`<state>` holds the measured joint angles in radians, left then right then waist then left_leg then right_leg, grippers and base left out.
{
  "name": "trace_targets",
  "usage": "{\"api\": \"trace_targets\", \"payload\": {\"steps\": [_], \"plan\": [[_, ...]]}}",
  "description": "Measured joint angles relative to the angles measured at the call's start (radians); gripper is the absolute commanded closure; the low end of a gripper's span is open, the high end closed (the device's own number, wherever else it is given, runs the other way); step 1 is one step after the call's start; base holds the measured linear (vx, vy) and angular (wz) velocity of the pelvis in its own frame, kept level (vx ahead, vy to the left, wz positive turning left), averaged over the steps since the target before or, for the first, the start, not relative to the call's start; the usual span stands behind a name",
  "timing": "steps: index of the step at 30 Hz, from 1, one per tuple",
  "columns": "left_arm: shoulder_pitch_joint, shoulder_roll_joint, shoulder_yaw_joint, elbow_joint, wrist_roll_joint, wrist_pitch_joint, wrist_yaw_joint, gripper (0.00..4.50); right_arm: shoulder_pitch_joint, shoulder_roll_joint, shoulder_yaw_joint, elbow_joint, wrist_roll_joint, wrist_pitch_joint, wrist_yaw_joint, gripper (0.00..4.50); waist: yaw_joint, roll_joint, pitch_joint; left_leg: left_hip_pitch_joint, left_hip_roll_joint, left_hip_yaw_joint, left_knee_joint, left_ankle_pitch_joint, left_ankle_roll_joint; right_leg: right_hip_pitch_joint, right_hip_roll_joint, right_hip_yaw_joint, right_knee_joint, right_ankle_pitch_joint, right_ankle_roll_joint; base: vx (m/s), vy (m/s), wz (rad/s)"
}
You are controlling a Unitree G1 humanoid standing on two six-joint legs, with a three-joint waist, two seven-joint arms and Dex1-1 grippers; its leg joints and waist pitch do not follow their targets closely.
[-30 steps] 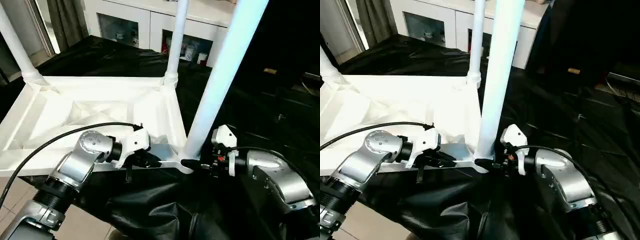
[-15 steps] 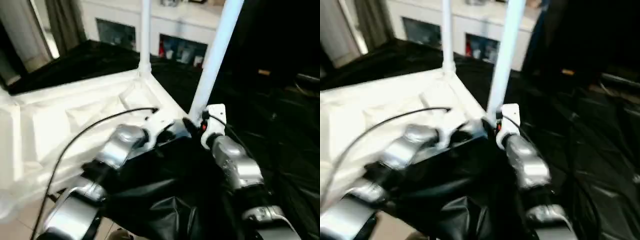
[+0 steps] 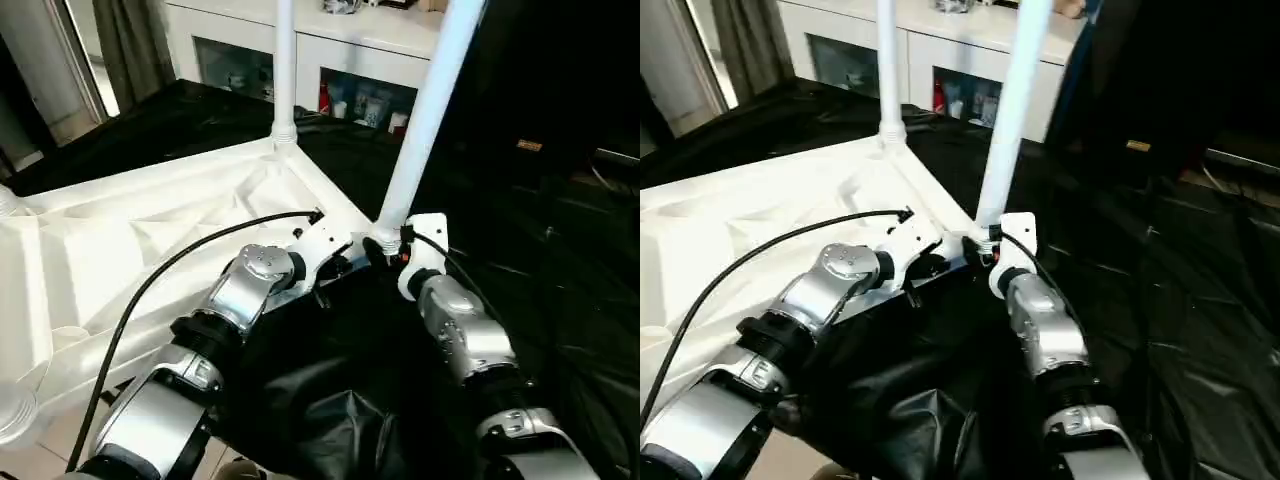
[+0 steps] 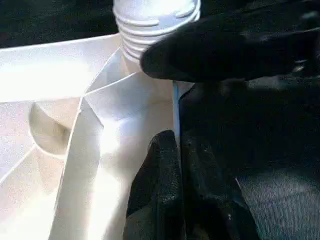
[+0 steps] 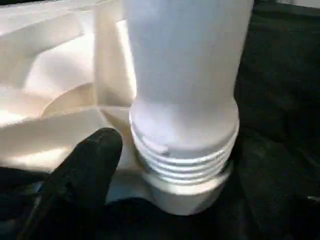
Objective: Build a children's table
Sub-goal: Rotate leg to tighten
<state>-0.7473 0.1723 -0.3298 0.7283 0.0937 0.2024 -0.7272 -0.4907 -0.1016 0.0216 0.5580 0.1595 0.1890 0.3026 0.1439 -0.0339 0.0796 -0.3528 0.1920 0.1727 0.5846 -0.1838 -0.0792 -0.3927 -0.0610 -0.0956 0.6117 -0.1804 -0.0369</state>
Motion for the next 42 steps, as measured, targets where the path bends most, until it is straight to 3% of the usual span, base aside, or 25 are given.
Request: {"api": "trace_targets", "payload": {"steps": [5, 12, 17, 25, 26, 32, 42], "plan": [[0.047, 0.081, -0.001, -0.077, -0.026, -0.056, -0.14, 4.5, 0.071, -0.133, 0.062, -0.137, 0.015, 0.03, 0.214, 0.74, 0.002, 0.0, 0.0, -0.012, 0.0, 0.0, -0.001, 0.005, 0.003, -0.01, 0.001, 0.0, 0.002, 0.0, -0.003, 0.0, 0.0, 0.0], [0.119, 0.176, -0.02, -0.183, -0.071, -0.121, -0.344, 4.5, 0.146, -0.279, 0.11, -0.289, 0.044, 0.05, 0.46, 0.74, 0.007, 0.001, -0.001, -0.014, 0.0, 0.0, 0.0, 0.008, 0.011, -0.012, 0.0, 0.0, 0.001, -0.002, -0.003, 0.0, 0.0, 0.0], [0.172, 0.22, -0.034, -0.264, -0.1, -0.122, -0.444, 4.5, 0.209, -0.376, 0.146, -0.401, 0.081, 0.079, 0.616, 0.74, 0.02, 0.004, -0.001, -0.013, 0.0, 0.001, 0.001, 0.005, 0.007, -0.01, 0.0, 0.0, 0.001, -0.002, -0.003, 0.0, 0.0, 0.0], [0.209, 0.249, -0.036, -0.331, -0.113, -0.106, -0.502, 4.5, 0.219, -0.384, 0.162, -0.441, 0.095, 0.097, 0.67, 0.74, 0.026, 0.004, -0.001, -0.013, 0.001, 0.0, 0.002, 0.006, 0.006, -0.01, 0.0, 0.0, 0.003, -0.001, -0.003, 0.0, 0.0, 0.0], [0.21, 0.249, -0.038, -0.334, -0.114, -0.103, -0.506, 4.5, 0.219, -0.381, 0.165, -0.442, 0.103, 0.101, 0.671, 1.0, 0.028, 0.004, -0.001, -0.013, 0.001, 0.0, 0.002, 0.006, 0.006, -0.01, 0.0, 0.0, 0.003, -0.001, -0.003, 0.0, 0.0, 0.0], [0.219, 0.255, -0.039, -0.352, -0.117, -0.095, -0.518, 4.5, 0.219, -0.381, 0.168, -0.444, 0.109, 0.115, 0.68, 1.5, 0.03, 0.004, -0.001, -0.014, 0.001, 0.0, 0.003, 0.006, 0.006, -0.01, 0.0, 0.0, 0.003, -0.001, -0.004, 0.0, 0.0, 0.0], [0.22, 0.257, -0.039, -0.353, -0.117, -0.081, -0.518, 4.5, 0.223, -0.369, 0.166, -0.451, 0.108, 0.13, 0.671, 1.75, 0.03, 0.004, -0.001, -0.013, 0.001, 0.0, 0.004, 0.006, 0.006, -0.01, 0.0, 0.0, 0.004, 0.0, -0.004, 0.0, 0.0, 0.0]]}}
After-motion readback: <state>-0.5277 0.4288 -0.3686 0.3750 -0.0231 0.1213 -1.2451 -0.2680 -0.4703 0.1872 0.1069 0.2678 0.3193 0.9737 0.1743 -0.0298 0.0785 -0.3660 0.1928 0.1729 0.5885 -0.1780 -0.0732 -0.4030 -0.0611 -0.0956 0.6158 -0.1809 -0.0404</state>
